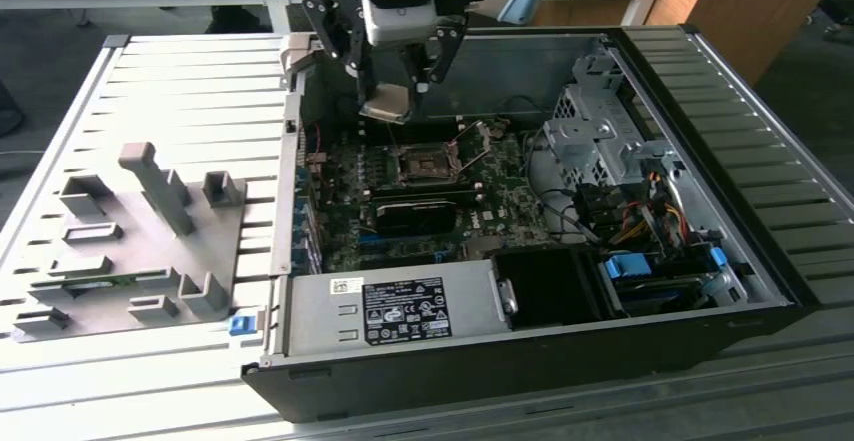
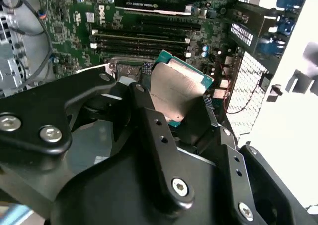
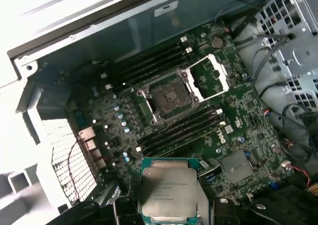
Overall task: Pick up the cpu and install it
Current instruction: 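Place the cpu into insertion slot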
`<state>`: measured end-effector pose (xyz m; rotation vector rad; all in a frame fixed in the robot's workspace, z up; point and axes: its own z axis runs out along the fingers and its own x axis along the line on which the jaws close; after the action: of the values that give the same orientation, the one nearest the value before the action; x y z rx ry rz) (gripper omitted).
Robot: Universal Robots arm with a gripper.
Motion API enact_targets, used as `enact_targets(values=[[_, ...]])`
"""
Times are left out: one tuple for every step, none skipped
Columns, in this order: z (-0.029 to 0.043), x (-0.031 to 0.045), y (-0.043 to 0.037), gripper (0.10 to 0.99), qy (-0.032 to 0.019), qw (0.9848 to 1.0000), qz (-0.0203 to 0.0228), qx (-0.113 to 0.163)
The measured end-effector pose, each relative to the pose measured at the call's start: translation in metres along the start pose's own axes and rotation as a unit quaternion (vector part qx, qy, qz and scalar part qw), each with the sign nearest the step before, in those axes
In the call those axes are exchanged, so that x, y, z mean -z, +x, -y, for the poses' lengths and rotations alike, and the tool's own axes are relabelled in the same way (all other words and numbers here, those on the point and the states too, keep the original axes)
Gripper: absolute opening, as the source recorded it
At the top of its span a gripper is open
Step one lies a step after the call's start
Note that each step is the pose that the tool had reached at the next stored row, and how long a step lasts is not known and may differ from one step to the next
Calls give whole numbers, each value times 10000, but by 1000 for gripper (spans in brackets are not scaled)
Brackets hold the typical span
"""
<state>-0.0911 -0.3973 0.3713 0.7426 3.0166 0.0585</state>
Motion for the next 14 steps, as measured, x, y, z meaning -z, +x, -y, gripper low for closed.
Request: enact_targets(values=[[0, -10, 0, 529, 2, 10000, 4, -89], [2, -50, 1, 529, 11, 9990, 20, -455], [2, -60, 2, 529, 13, 9985, 24, -544], [3, -69, 2, 529, 15, 9980, 28, -634], [3, -78, 2, 529, 18, 9974, 32, -723], [4, -86, 2, 529, 20, 9967, 37, -815], [4, -95, 2, 529, 22, 9959, 40, -898], [2, -101, 0, 529, 24, 9954, 42, -956], [-2, -108, -4, 529, 24, 9951, 44, -983], [-8, -119, -6, 529, 24, 9951, 44, -991], [-15, -131, -12, 529, 24, 9951, 44, -991], [-25, -144, -20, 529, 23, 9951, 44, -991], [-36, -157, -33, 529, 23, 9950, 44, -994], [-47, -169, -50, 529, 23, 9949, 44, -1007]])
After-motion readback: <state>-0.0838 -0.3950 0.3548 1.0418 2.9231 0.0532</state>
